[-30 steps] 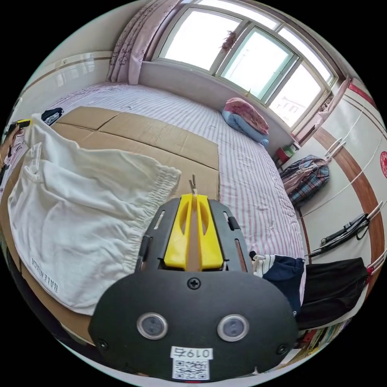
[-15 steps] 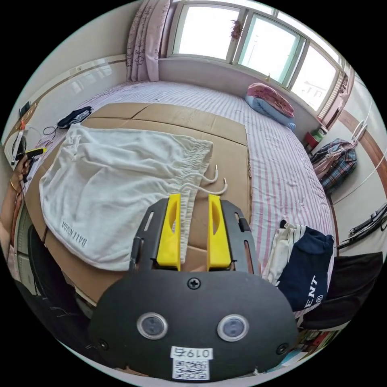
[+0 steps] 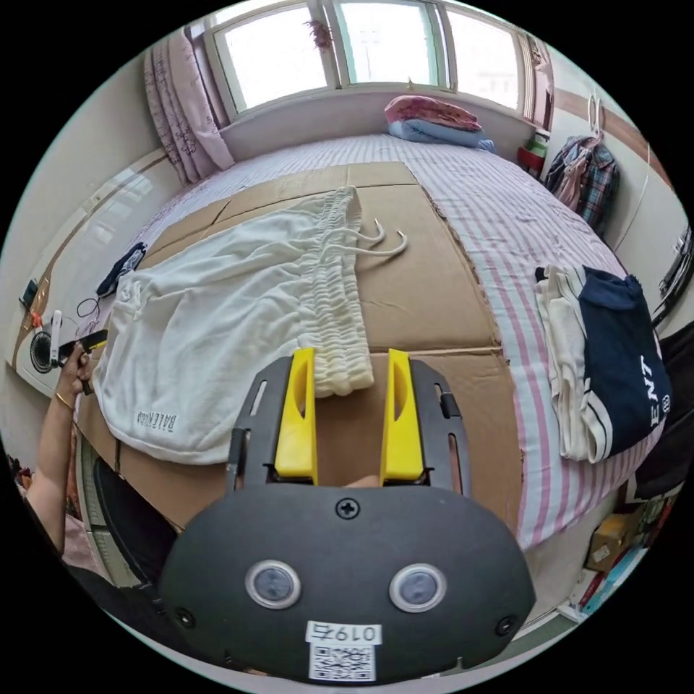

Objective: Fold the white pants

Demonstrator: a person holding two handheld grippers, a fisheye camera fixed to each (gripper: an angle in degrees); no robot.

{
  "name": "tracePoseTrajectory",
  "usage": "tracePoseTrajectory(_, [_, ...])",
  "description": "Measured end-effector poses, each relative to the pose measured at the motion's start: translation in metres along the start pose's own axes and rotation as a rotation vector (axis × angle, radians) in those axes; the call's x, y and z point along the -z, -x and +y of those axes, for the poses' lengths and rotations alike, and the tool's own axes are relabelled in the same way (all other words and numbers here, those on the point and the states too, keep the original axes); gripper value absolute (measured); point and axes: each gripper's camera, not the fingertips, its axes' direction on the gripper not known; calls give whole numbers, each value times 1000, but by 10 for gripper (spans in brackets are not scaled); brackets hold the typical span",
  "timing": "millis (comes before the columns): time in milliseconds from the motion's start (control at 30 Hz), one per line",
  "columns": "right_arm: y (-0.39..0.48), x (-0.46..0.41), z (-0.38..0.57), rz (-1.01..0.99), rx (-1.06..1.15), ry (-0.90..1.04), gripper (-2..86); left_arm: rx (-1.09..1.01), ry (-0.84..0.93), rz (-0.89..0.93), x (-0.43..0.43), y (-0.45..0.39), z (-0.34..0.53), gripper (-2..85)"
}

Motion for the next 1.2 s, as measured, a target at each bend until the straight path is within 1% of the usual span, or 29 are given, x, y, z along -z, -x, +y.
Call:
tracePoseTrajectory(67, [-6, -1, -3, -56, -7, 7, 118, -29, -2, 17, -3, -4, 0, 74])
tracePoseTrajectory(100, [-7, 0, -4, -65, -4, 14, 115, -71, 9, 33, -3, -8, -1, 56])
tracePoseTrajectory(133, [-7, 1, -4, -63, 3, 16, 114, -104, 16, 5, 0, -10, 0, 42])
tracePoseTrajectory(200, [-3, 5, -4, -57, 60, 38, 98, -136, -19, 5, 12, -8, 5, 31])
tracePoseTrajectory(300, [0, 18, -4, 9, 115, 25, 66, -58, -115, 57, 46, 20, 23, 22])
tracePoseTrajectory(433, [3, 36, 3, 76, 166, -14, 52, 83, -215, -64, 90, 78, 71, 19])
tracePoseTrajectory(467, [6, 40, 8, 124, 199, -16, 50, 107, -222, -78, 93, 87, 79, 19])
tracePoseTrajectory(500, [7, 45, 14, 170, 216, -26, 49, 136, -221, -75, 95, 104, 95, 19])
tracePoseTrajectory(533, [6, 47, 17, 184, 218, -32, 48, 143, -195, -33, 90, 116, 109, 19])
tracePoseTrajectory(600, [-6, 57, 33, 220, 190, -59, 47, 111, -153, 26, 78, 122, 128, 19])
tracePoseTrajectory(700, [-22, 51, 49, 300, 179, -34, 47, 29, -134, 20, 65, 112, 154, 19])
tracePoseTrajectory(767, [-32, 45, 55, 338, 164, -15, 46, 28, -145, 44, 62, 108, 165, 18])
tracePoseTrajectory(933, [-68, 28, 49, 376, 90, 6, 46, 132, -141, 254, 61, 131, 176, 17])
tracePoseTrajectory(1000, [-79, 16, 37, 424, 97, 37, 46, 133, -118, 300, 57, 133, 173, 17])
tracePoseTrajectory(1067, [-87, 9, 29, 438, 98, 66, 46, 102, -80, 310, 53, 126, 166, 17])
tracePoseTrajectory(1133, [-94, 1, 24, 442, 112, 101, 46, 66, -31, 241, 56, 115, 158, 16])
tracePoseTrajectory(1200, [-96, -8, 22, 452, 148, 149, 47, 73, 2, 209, 59, 111, 154, 16])
